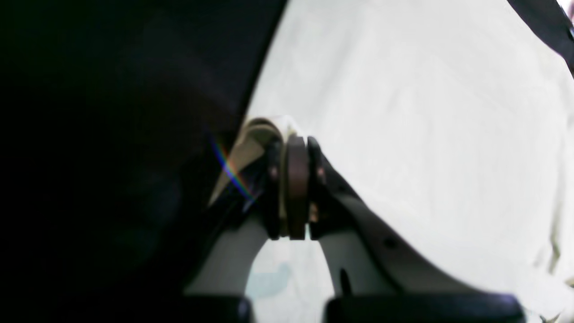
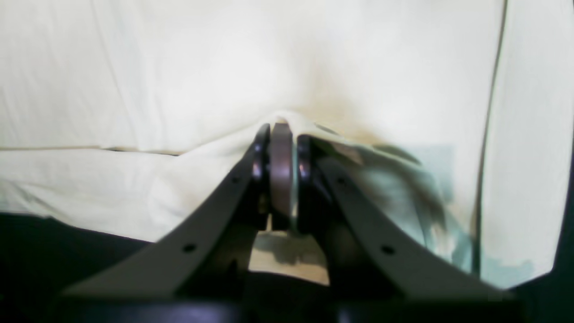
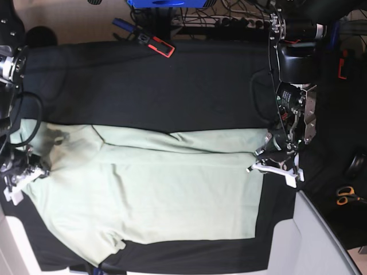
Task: Fold the T-shirt properly
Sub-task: 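Lay the held edge down across the shirt body with both grippers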
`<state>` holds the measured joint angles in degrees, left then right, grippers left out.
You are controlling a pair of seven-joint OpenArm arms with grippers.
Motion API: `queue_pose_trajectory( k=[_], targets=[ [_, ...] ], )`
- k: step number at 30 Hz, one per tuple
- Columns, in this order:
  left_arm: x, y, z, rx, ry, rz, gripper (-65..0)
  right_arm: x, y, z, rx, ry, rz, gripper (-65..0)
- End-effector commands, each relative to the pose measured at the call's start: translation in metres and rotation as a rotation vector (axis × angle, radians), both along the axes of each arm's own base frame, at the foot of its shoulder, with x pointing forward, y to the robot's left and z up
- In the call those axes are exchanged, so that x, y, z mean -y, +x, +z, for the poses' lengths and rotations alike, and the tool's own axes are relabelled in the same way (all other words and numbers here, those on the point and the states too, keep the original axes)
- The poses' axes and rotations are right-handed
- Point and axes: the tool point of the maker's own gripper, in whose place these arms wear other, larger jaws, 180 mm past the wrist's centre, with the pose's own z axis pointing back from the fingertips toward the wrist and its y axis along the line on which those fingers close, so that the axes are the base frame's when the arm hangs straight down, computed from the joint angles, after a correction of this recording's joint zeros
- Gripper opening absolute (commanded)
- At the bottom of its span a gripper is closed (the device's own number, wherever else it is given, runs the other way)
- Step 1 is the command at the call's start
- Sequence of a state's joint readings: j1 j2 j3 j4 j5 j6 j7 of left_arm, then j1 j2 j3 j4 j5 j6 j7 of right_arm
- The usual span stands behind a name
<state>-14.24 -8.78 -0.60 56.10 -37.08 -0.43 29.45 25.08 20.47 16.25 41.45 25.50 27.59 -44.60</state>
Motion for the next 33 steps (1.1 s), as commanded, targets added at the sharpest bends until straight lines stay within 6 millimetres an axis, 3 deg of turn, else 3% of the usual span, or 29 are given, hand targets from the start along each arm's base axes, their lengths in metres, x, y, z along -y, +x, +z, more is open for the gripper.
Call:
queue_pose_trajectory(
  k=[1,12,18,26,33],
  targets=[
    [-0.005,0.014,0.017,0.057,0.015,0.002,-65.0,0.01,0.021,0.025,0.078,-0.012,-0.01,-65.0],
    [-0.003,0.02,0.022,0.068,0.014,-0.002,-65.0,0.01,0.033,0.038,0.11,-0.011,-0.005,-65.0],
    [-0.003,0.021,0.022,0.07,0.014,-0.001,-65.0,-0.007,0.045,0.043,0.124,-0.042,0.061,-65.0],
    [-0.003,0.021,0.023,0.072,0.014,-0.001,-65.0,-0.007,0.041,0.023,0.084,-0.001,0.021,-65.0],
    [-0.002,0.028,0.029,0.083,0.013,-0.006,-65.0,-0.004,0.045,0.027,0.121,-0.006,0.007,-64.3]
  ],
)
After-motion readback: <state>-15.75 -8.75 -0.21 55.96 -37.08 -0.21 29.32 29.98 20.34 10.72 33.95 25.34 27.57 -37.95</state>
